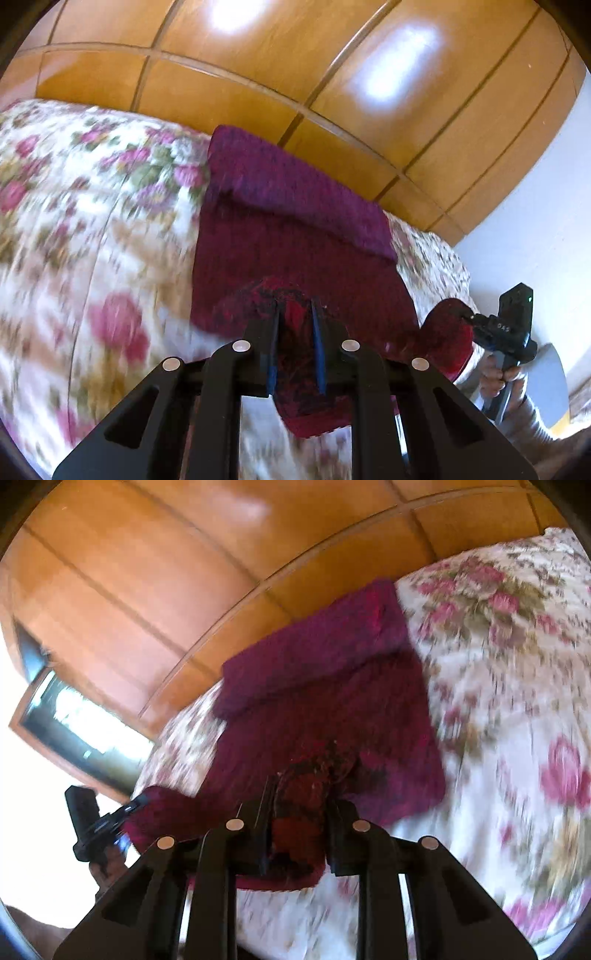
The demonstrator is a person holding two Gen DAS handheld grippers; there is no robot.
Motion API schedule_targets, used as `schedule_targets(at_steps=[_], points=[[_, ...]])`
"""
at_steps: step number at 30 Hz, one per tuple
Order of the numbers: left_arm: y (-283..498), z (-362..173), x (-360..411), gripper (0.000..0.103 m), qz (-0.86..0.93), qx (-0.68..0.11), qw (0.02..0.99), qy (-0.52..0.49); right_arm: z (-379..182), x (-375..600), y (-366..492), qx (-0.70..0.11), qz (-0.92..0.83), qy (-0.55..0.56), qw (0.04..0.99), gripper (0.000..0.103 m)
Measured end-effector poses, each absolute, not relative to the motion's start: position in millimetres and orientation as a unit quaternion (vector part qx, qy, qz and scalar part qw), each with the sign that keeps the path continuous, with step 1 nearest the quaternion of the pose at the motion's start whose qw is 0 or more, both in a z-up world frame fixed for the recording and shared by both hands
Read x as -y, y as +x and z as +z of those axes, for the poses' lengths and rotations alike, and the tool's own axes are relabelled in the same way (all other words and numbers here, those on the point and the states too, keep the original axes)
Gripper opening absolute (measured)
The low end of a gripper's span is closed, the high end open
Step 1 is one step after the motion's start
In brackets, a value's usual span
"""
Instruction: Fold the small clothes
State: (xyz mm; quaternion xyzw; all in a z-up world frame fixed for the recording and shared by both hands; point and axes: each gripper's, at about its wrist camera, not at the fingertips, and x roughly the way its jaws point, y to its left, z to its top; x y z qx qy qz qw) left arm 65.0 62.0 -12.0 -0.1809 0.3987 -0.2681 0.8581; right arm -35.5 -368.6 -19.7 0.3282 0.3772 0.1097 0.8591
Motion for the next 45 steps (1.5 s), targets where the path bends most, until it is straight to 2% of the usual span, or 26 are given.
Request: schedule_targets(at_steps=[6, 7, 8, 9, 10, 11, 12, 15, 21, 23, 26, 27, 28, 30, 31, 32, 39, 45], points=[[139, -23, -33, 0.015, -0.252, -0.434, 0.844, -0.191, -38, 395, 30, -0.399, 0.070, 0.349, 0.845, 0.022], [155, -30, -35, 0.017, -0.240, -0.446, 0.836, -0.211, -43, 399, 39, -0.401, 0.064, 0.353, 0.843, 0.027], [162, -33, -37, 0.026, -0.230, -0.449, 0.834, -0.223, -47, 403, 48, -0.401, 0.065, 0.361, 0.839, 0.031], [169, -36, -41, 0.043, -0.221, -0.450, 0.833, -0.236, -51, 407, 52, -0.399, 0.069, 0.370, 0.836, 0.049], [174, -37, -46, 0.052, -0.212, -0.446, 0.834, -0.244, -53, 412, 54, -0.393, 0.075, 0.385, 0.832, 0.086], [178, -39, -57, 0.070, -0.196, -0.441, 0.834, -0.265, -53, 416, 52, -0.385, 0.068, 0.394, 0.832, 0.101], [179, -41, -69, 0.074, -0.188, -0.435, 0.831, -0.291, -50, 424, 47, -0.365, 0.053, 0.403, 0.838, 0.101], [176, -49, -99, 0.074, -0.171, -0.427, 0.829, -0.319, -46, 439, 32, -0.347, 0.056, 0.407, 0.843, 0.101], [130, -72, -98, 0.076, -0.224, -0.429, 0.847, -0.220, -65, 434, -13, -0.385, 0.034, 0.335, 0.859, 0.100], [113, -83, -90, 0.079, -0.242, -0.434, 0.846, -0.195, -75, 424, -22, -0.397, 0.034, 0.311, 0.863, 0.094], [107, -98, -75, 0.079, -0.250, -0.446, 0.841, -0.178, -89, 403, -24, -0.416, 0.030, 0.264, 0.870, 0.069], [107, -101, -70, 0.067, -0.256, -0.449, 0.837, -0.178, -94, 396, -22, -0.419, 0.028, 0.249, 0.872, 0.057], [109, -105, -65, 0.053, -0.266, -0.454, 0.831, -0.181, -95, 393, -21, -0.421, 0.020, 0.236, 0.875, 0.055], [115, -107, -58, 0.024, -0.256, -0.464, 0.830, -0.175, -95, 389, -17, -0.423, 0.011, 0.221, 0.879, 0.038], [114, -104, -57, 0.021, -0.254, -0.462, 0.832, -0.173, -91, 390, -19, -0.420, 0.013, 0.228, 0.878, 0.032], [113, -102, -59, 0.016, -0.251, -0.459, 0.834, -0.177, -88, 390, -21, -0.417, 0.014, 0.229, 0.879, 0.029], [73, -85, -78, 0.011, -0.263, -0.444, 0.835, -0.192, -56, 382, -55, -0.392, 0.040, 0.236, 0.888, 0.025], [17, -87, -87, 0.011, -0.273, -0.457, 0.823, -0.198, -63, 378, -105, -0.425, 0.044, 0.244, 0.871, 0.024]])
